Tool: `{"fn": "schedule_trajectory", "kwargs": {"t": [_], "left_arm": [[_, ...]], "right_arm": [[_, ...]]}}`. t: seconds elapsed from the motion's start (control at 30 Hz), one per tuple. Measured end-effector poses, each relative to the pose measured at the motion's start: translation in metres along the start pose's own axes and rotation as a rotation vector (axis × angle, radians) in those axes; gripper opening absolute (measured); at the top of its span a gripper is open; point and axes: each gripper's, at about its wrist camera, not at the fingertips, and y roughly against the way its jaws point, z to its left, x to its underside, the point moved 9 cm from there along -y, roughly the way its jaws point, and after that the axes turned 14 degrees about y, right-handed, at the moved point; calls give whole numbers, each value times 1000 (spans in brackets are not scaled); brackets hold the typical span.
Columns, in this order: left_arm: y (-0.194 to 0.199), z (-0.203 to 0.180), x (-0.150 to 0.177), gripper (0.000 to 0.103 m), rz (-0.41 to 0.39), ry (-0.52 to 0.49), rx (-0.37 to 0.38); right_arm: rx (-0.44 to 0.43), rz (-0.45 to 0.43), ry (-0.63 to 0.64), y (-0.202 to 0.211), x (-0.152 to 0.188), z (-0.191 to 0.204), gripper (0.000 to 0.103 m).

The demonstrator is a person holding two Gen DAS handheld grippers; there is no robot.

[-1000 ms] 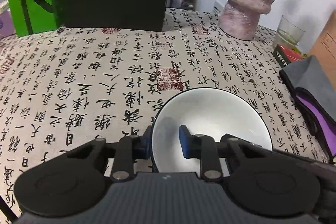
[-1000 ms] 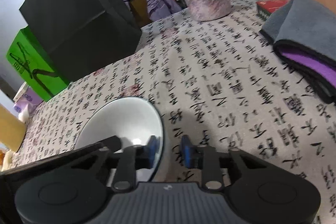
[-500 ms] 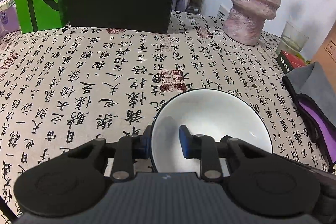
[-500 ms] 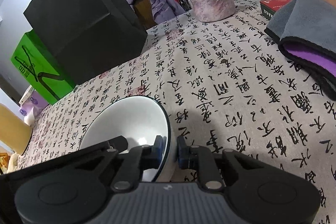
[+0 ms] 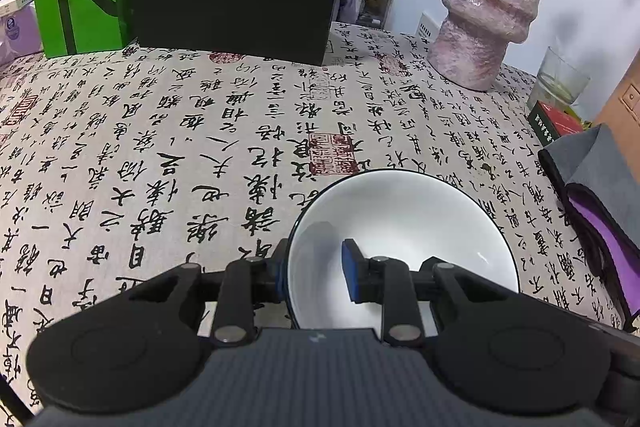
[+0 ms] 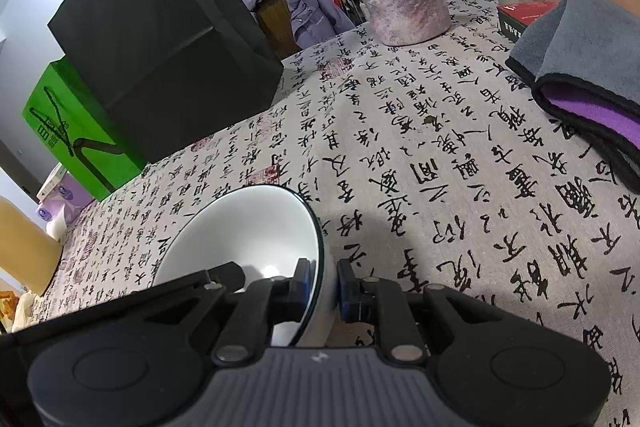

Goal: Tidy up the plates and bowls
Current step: 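Close both tools on the white bowl's rim and lift it, then carry the held white bowl toward the blue bowl with both tools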

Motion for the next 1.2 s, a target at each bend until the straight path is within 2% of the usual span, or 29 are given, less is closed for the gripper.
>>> {"fn": "schedule_trajectory", "kwargs": {"t": [0.53,1.2], "left_arm": [[12,1,-4,27,-33,-10,-2],[52,16,-11,27,-110,-6,-14]], "right_arm": [[-14,-30,11,8,-4,8,15],[-53,-109,53,35,-9,38,15]]}}
